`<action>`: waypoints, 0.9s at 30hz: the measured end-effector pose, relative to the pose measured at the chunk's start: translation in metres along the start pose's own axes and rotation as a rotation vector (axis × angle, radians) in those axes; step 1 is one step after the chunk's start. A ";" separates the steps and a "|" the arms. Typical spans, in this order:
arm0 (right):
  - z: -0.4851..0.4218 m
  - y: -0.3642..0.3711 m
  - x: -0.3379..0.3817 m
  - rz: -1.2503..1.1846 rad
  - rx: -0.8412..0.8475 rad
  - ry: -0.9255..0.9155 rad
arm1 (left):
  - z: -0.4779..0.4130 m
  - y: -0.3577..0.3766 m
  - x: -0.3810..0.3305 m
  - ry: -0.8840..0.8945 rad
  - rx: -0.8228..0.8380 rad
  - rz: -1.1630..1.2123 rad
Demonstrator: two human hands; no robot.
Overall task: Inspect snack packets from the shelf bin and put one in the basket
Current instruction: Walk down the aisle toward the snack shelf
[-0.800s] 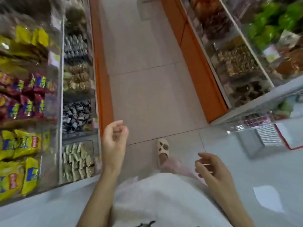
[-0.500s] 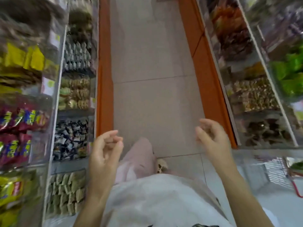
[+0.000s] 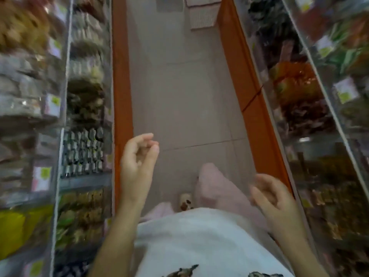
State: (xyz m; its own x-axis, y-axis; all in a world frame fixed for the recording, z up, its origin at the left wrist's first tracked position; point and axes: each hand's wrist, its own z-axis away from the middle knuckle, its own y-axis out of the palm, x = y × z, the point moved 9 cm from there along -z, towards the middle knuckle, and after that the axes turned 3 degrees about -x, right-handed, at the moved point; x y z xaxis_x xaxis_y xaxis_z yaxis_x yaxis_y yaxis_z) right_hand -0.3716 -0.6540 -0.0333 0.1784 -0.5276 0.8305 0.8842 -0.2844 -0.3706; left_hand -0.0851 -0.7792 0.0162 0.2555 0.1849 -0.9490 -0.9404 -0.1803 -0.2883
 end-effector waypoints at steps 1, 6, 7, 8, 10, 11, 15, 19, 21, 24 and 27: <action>-0.026 0.001 0.011 -0.003 -0.013 0.017 | -0.035 0.013 -0.008 0.009 0.000 0.004; -0.199 0.024 0.104 0.008 -0.029 -0.079 | -0.194 0.070 -0.038 0.006 -0.058 0.023; -0.236 0.032 0.131 0.013 -0.017 -0.107 | -0.221 0.077 -0.044 -0.004 -0.085 0.034; -0.271 0.040 0.158 0.022 0.000 -0.132 | -0.244 0.082 -0.048 -0.018 -0.104 0.045; -0.336 0.059 0.214 0.061 0.046 -0.182 | -0.286 0.090 -0.052 -0.057 -0.131 0.058; -0.367 0.068 0.243 0.078 0.066 -0.214 | -0.307 0.092 -0.053 -0.075 -0.148 0.064; -0.491 0.118 0.346 0.114 0.121 -0.314 | -0.405 0.103 -0.054 -0.138 -0.238 0.047; -0.609 0.171 0.417 0.092 0.110 -0.325 | -0.546 0.122 -0.068 -0.140 -0.251 0.026; -0.660 0.193 0.446 0.066 0.096 -0.284 | -0.626 0.129 -0.088 -0.104 -0.221 0.017; -0.721 0.218 0.478 0.024 0.082 -0.203 | -0.739 0.146 -0.126 -0.057 -0.175 0.049; -0.772 0.237 0.502 0.043 0.071 -0.138 | -0.853 0.178 -0.159 -0.047 -0.105 0.061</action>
State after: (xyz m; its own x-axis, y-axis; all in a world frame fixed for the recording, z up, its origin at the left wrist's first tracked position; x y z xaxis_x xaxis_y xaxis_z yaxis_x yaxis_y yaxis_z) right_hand -0.4060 -1.6041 -0.0248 0.2701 -0.4214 0.8657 0.9019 -0.2039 -0.3807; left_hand -0.1018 -1.6648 0.0068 0.1853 0.2155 -0.9588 -0.9245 -0.2926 -0.2445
